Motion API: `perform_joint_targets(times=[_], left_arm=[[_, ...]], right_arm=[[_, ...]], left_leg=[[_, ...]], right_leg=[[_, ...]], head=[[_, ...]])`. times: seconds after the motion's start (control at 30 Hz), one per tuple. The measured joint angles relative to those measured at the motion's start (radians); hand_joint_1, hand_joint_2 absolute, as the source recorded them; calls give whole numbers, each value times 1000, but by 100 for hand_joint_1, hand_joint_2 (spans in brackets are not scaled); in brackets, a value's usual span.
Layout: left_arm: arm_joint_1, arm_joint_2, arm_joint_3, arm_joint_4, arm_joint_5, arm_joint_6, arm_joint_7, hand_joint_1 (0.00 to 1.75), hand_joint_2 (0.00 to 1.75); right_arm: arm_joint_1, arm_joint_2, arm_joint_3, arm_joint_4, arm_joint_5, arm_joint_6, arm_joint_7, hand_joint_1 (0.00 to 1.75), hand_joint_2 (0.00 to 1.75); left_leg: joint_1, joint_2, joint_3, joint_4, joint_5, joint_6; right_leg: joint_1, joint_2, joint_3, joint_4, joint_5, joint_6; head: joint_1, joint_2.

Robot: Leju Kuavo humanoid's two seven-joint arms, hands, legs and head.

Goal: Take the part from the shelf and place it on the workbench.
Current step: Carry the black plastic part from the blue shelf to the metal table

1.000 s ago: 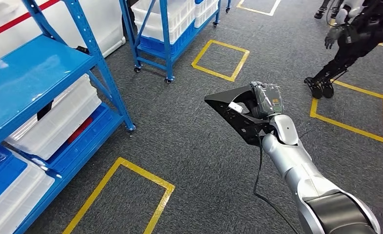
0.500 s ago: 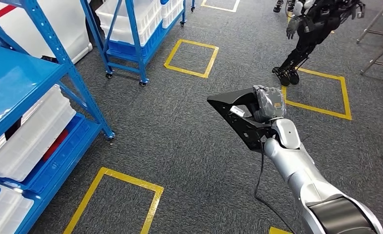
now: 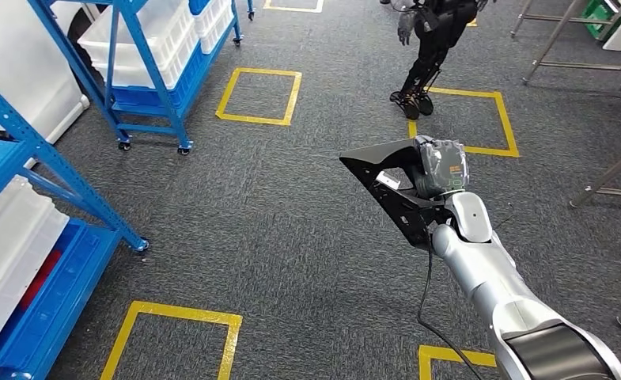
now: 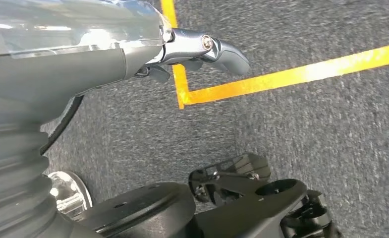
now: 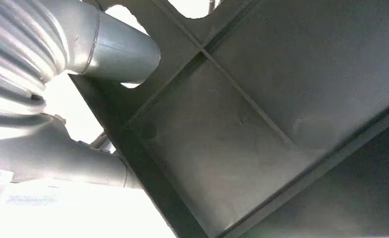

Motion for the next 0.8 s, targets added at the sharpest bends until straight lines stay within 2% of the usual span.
perform_joint_targets(times=[0.03,0.07,0.1,0.13,0.17,0.23,0.27,0.3,0.37,0.4,0.43,0.47,0.5,0.53,0.6,0.63,0.67,0.73,0.77,0.8], left_arm=[[-1,0,0,0,0,0,0,0,175],[-1,0,1,0,0,0,0,0,175],[-2,0,1,0,1,0,-1,0,175],[-2,1,1,0,1,0,-1,0,175],[-1,1,1,0,2,0,-1,0,175],[1,1,2,0,3,0,-1,0,175],[0,1,2,0,4,1,-1,0,175],[0,1,2,0,4,1,-1,0,175],[0,1,2,0,2,1,0,0,175],[1,1,2,0,1,1,1,0,175],[3,1,2,0,0,1,2,0,175],[4,2,2,0,0,2,4,0,175],[4,2,3,0,0,2,5,0,175],[4,2,3,0,0,3,5,0,175],[3,2,3,0,-2,4,6,0,175],[3,2,3,0,-3,6,5,0,175],[3,2,3,0,-4,7,5,0,175],[3,2,3,0,-7,8,2,0,175],[2,2,3,0,-9,9,0,0,175],[2,2,3,0,-11,8,-1,0,175]], right_arm=[[1,0,1,-1,1,0,0,175,175],[2,0,2,-3,3,0,1,175,175],[2,1,3,-5,5,0,2,175,175],[2,1,5,-8,7,0,4,175,175],[3,1,6,-9,9,0,6,175,175],[7,1,9,-11,14,0,9,175,175],[10,1,10,-11,16,0,11,175,175],[11,2,11,-12,19,0,15,175,175],[15,5,15,-15,28,0,25,175,175],[19,8,16,-16,32,0,29,175,175],[23,10,18,-16,35,2,32,175,175],[28,11,20,-17,38,6,34,175,175],[30,12,21,-17,39,10,35,175,175],[30,13,23,-17,40,14,35,175,175],[23,14,25,-18,39,17,34,175,175],[18,15,26,-18,37,17,33,175,175],[15,15,26,-18,33,16,30,175,175],[14,13,26,-18,25,12,23,175,175],[15,11,26,-18,20,9,18,175,175],[16,10,26,-18,15,5,14,175,175]], left_leg=[[0,-13,27,-67,43,3],[2,-40,56,-138,77,8],[5,-65,81,-198,100,10],[6,-85,96,-235,111,12],[6,-93,100,-247,110,15],[4,-70,105,-256,114,24],[4,-58,109,-263,118,31],[5,-45,112,-270,122,36],[3,-19,116,-277,124,43],[2,-7,115,-277,124,44],[0,7,115,-277,123,44],[0,19,115,-276,121,44],[0,31,116,-276,120,43],[0,44,118,-275,117,41],[-4,65,122,-272,110,34],[-6,74,125,-271,106,29],[-9,83,127,-271,103,24],[-10,100,131,-271,97,14],[-7,92,131,-264,89,8],[-5,74,123,-242,73,3]], right_leg=[[0,14,0,3,-1,1],[0,26,-2,8,-2,4],[-1,38,-6,12,-3,8],[-3,48,-11,15,-2,14],[-5,59,-15,15,0,21],[-10,76,-20,10,6,35],[-9,60,-24,16,1,39],[-7,32,-35,38,-14,43],[-4,-34,-85,144,-73,49],[-6,-49,-119,213,-103,53],[-8,-55,-145,267,-120,56],[-10,-58,-157,292,-122,58],[-12,-62,-146,272,-102,58],[-12,-71,-113,212,-70,58],[-6,-110,-34,68,-20,50],[-1,-122,-11,24,-10,44],[4,-126,-2,6,-11,37],[6,-102,-3,4,-9,24],[4,-91,-1,1,-8,19],[2,-81,1,-2,-6,12]], head=[[0,0],[0,0],[0,0],[0,0],[0,0],[0,0],[0,0],[0,0],[0,0],[0,0],[0,0],[0,0],[0,0],[0,0],[0,0],[0,0],[0,0],[0,0],[0,0],[0,0]])
